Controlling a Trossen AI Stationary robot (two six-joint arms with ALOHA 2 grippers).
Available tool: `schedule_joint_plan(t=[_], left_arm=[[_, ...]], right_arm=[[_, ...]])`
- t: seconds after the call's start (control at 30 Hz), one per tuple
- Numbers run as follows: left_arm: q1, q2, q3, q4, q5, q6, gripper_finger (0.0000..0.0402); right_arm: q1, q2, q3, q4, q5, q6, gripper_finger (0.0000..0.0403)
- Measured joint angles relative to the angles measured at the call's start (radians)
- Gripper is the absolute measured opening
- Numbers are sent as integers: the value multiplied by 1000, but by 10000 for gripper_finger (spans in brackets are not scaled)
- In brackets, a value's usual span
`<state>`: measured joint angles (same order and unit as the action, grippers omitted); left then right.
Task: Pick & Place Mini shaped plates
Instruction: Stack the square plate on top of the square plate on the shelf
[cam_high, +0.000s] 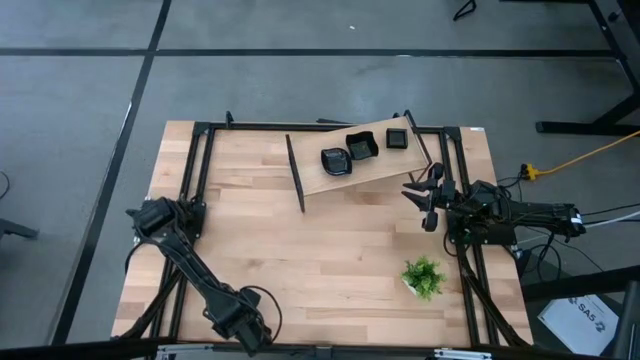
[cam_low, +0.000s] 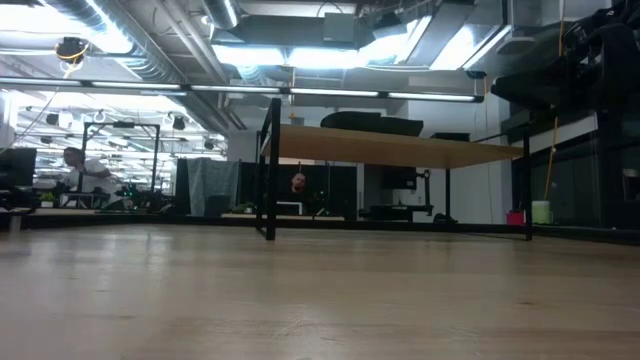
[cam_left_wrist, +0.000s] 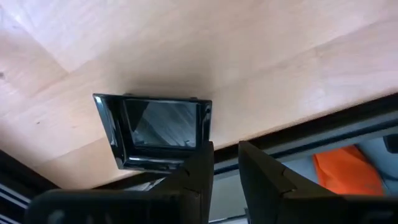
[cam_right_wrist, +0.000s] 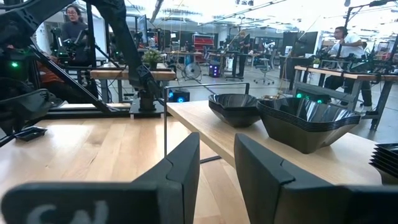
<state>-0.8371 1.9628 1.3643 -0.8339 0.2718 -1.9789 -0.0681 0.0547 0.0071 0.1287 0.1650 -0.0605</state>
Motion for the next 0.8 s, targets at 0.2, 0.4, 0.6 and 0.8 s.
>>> schedule_joint_plan(t=[0.2,0.4,0.6,0.8], left_arm=[[0,29,0,-1,21,2,70],[-11,50,0,-9,48,2,70],[-14,50,0,-51,45,2,70],[-15,50,0,-74,44,3,70]], right_arm=[[0,0,0,0,0,0,100],[0,0,0,0,0,0,100],[0,0,0,0,0,0,100],[0,0,0,0,0,0,100]])
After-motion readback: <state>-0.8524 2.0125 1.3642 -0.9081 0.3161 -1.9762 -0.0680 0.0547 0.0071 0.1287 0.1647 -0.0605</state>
